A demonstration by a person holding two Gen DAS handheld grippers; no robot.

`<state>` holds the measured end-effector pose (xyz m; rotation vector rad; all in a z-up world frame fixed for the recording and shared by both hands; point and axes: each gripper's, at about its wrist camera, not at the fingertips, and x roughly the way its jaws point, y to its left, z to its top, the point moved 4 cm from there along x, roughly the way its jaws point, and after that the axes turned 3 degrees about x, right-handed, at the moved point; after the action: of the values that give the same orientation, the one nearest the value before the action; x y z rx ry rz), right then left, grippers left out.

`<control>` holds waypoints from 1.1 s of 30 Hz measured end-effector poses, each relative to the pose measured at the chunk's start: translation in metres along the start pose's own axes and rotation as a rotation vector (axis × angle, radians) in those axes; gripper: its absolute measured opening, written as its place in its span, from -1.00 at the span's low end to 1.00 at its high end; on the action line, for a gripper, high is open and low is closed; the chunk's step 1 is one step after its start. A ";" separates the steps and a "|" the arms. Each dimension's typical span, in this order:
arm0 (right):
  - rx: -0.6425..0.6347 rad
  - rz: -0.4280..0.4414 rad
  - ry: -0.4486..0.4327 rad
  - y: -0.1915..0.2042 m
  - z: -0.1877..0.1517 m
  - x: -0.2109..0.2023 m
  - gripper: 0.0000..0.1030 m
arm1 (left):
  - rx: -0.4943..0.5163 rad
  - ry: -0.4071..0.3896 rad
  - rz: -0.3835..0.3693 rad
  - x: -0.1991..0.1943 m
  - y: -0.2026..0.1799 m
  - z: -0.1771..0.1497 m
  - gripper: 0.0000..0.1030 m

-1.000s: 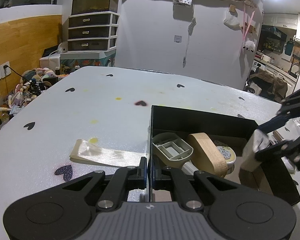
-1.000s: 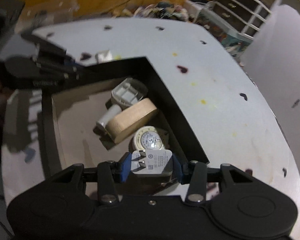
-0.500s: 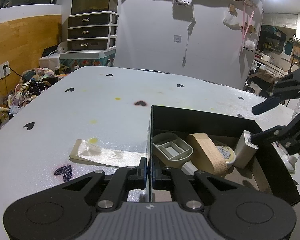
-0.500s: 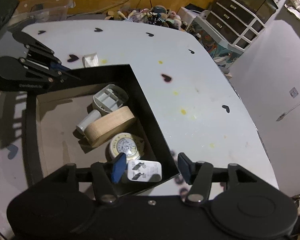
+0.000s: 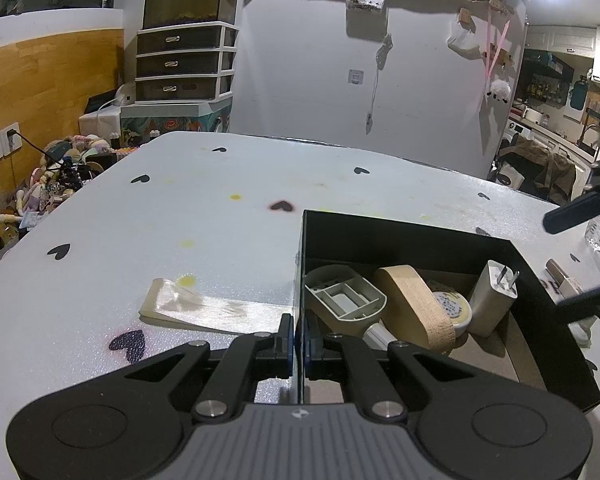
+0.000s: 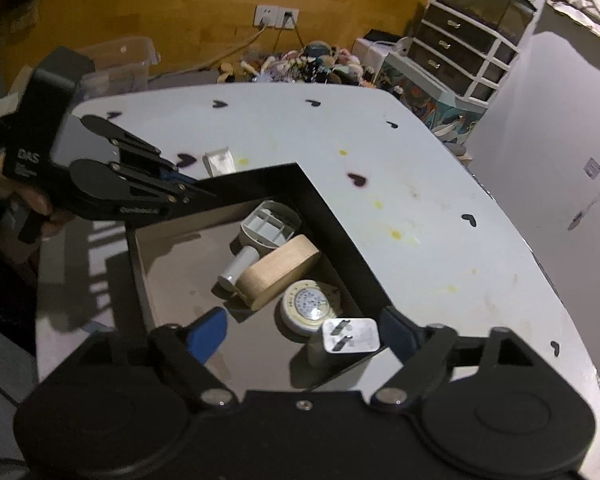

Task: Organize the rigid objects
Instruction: 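Lower the white cube into the black box and open the right tool, then grasp the white knob-shaped cap with the right tool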

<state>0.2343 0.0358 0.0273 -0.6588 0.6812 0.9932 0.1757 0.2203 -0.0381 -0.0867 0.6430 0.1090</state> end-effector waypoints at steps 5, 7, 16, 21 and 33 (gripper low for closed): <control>0.094 -0.048 -0.084 -0.001 -0.009 -0.015 0.92 | -0.001 0.000 0.000 0.000 0.000 0.000 -0.91; 0.150 -0.068 -0.115 -0.003 -0.015 -0.021 0.95 | -0.001 0.001 -0.001 0.000 0.000 0.000 -0.91; 0.447 -0.271 -0.268 -0.024 -0.061 -0.036 1.00 | 0.002 0.001 0.002 0.001 0.002 -0.002 -0.91; 0.566 -0.356 -0.269 -0.032 -0.096 -0.028 1.00 | 0.002 0.002 0.002 0.001 0.002 -0.002 -0.91; 0.796 -0.580 -0.262 -0.046 -0.153 -0.012 1.00 | 0.005 0.003 0.004 0.001 0.001 -0.002 -0.91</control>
<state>0.2396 -0.1052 -0.0498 -0.0008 0.5432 0.2110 0.1753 0.2214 -0.0400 -0.0811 0.6461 0.1108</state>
